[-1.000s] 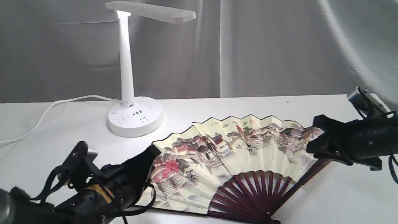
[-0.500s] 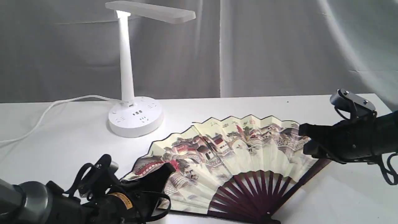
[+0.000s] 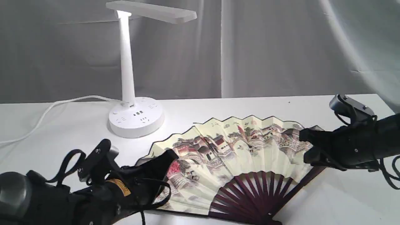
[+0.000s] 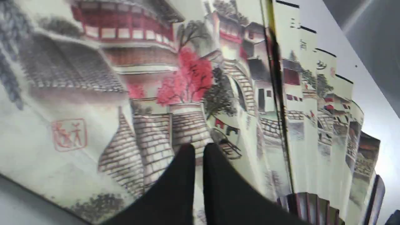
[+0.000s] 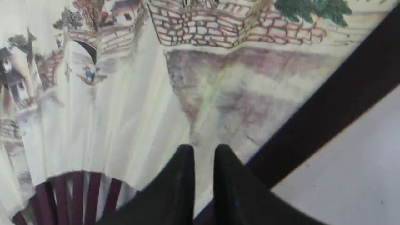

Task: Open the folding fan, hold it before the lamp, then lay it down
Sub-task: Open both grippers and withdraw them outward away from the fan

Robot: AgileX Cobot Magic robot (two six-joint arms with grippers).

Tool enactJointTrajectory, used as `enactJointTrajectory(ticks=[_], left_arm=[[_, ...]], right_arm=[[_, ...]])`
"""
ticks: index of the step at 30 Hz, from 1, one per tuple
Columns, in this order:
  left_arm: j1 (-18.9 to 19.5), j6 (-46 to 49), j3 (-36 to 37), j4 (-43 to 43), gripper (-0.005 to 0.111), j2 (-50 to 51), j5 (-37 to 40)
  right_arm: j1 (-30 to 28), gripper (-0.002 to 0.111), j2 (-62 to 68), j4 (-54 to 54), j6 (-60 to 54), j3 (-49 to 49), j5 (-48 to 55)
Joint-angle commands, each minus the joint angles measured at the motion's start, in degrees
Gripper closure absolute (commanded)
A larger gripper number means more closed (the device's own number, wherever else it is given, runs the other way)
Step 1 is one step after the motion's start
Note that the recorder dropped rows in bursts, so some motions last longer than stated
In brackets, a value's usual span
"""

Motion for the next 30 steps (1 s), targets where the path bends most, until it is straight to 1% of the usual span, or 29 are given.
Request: enactJointTrajectory(ticks=[1, 2, 4, 6, 8, 9, 10, 12, 15, 18, 21, 24, 27, 30], left_arm=[[2.1, 6.2, -1.9, 3.5, 0.102, -4.0, 8.6], [3.2, 7.5, -2.8, 5.3, 0.102, -5.0, 12.7], [5.1, 7.8, -4.4, 9.2, 0.102, -6.6, 18.8], [7.5, 7.8, -6.0, 14.5, 0.102, -8.8, 26.6], [9.0, 7.8, -7.3, 19.4, 0.102, -10.3, 32.0], [9.6, 7.8, -8.1, 22.8, 0.102, -11.5, 35.8], [9.9, 7.8, -8.5, 24.5, 0.102, -12.3, 37.6], [11.0, 9.1, -9.4, 29.4, 0.102, -14.4, 43.7], [12.5, 12.1, -10.6, 31.1, 0.102, -16.8, 50.1], [14.7, 18.4, -11.2, 31.1, 0.102, -18.7, 56.1], [18.6, 20.9, -11.2, 30.9, 0.102, -19.6, 61.6], [22.7, 21.5, -11.2, 30.8, 0.102, -19.7, 66.2], [25.7, 26.1, -11.2, 30.6, 0.102, -19.7, 70.2], [26.9, 30.6, -11.2, 30.6, 0.102, -19.7, 72.8]], right_arm=[[0.0, 0.104, -1.6, -11.3, 8.1, -0.2, 1.5], [0.0, 0.108, -2.4, -14.1, 10.2, -0.2, 1.5], [0.0, 0.108, -4.8, -20.0, 13.6, -0.2, 2.2], [0.0, 0.108, -7.0, -23.0, 16.2, -0.2, 3.0], [0.0, 0.108, -8.8, -24.9, 18.3, -0.2, 4.0], [0.0, 0.108, -10.0, -26.6, 19.6, -0.2, 4.6], [0.0, 0.108, -10.9, -28.6, 21.2, -0.2, 5.6], [0.0, 0.108, -12.0, -32.8, 25.4, -0.2, 7.4], [0.0, 0.108, -13.5, -41.8, 31.9, -0.2, 10.9], [0.0, 0.108, -14.9, -50.7, 39.4, -0.2, 14.2], [0.0, 0.108, -16.6, -57.3, 43.2, -0.2, 16.7], [0.0, 0.108, -18.6, -59.8, 44.4, -0.2, 19.2], [0.0, 0.108, -20.6, -59.8, 44.4, -0.2, 20.4], [0.0, 0.108, -22.3, -60.1, 44.5, -0.2, 21.6]])
